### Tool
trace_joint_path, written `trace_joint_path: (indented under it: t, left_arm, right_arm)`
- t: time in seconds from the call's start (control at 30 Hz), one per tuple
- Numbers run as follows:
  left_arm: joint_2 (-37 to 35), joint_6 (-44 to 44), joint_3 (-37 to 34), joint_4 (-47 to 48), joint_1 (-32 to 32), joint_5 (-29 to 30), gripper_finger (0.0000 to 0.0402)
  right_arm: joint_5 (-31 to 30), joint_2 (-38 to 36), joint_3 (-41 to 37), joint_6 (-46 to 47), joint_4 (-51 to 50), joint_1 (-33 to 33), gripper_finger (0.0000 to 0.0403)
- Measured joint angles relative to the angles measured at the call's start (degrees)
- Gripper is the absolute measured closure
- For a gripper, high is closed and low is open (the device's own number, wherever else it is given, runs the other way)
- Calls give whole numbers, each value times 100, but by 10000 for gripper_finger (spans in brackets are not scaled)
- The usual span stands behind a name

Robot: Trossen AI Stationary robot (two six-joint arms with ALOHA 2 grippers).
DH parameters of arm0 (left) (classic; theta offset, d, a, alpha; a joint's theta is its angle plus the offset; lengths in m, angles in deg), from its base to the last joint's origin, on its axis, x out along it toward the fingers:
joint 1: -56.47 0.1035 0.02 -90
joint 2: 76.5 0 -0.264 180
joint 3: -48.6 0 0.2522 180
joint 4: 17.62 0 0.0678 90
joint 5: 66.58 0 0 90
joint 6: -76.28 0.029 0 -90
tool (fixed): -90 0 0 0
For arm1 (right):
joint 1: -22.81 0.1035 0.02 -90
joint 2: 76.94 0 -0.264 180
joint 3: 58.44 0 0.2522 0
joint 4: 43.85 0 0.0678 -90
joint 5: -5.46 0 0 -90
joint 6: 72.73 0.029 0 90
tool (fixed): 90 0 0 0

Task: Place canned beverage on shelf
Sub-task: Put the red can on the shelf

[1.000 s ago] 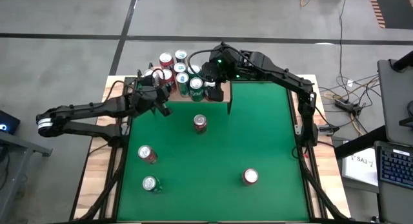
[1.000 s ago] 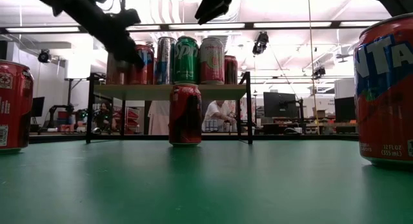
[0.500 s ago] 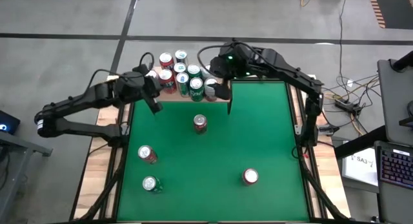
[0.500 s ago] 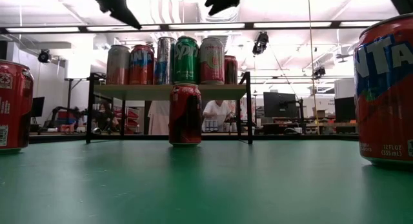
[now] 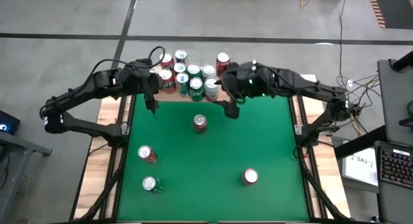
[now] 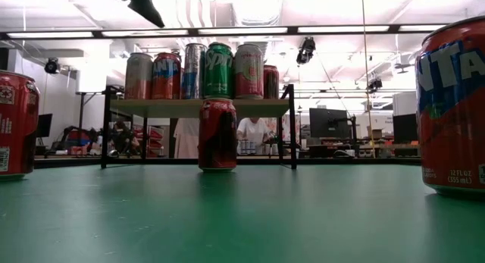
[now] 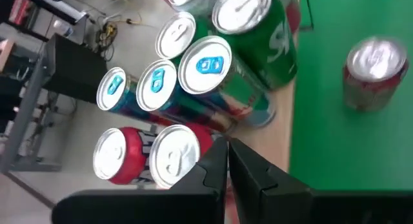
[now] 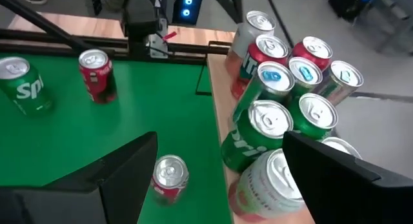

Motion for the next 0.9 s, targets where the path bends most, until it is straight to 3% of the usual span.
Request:
trace_joint_path:
  t: [0.13,0.37,0.53,0.9]
  left_arm:
    - [231,662,196,90,271,-69,402]
    - [608,1446,451,183,1162,-1041,402]
    - [706,1455,449,220,1494,-1045,401]
    - [678,1683,741,219,1520,-1046,402]
  right_arm:
    - [-390,-384,-748,-31,472,256,78]
    - [-507,-814,-2048,-157,1824,347,78]
    - [-507,-1104,-2756,-288,2381,345,78]
    - [-565,-1287,-4124,-745,3733,345,78]
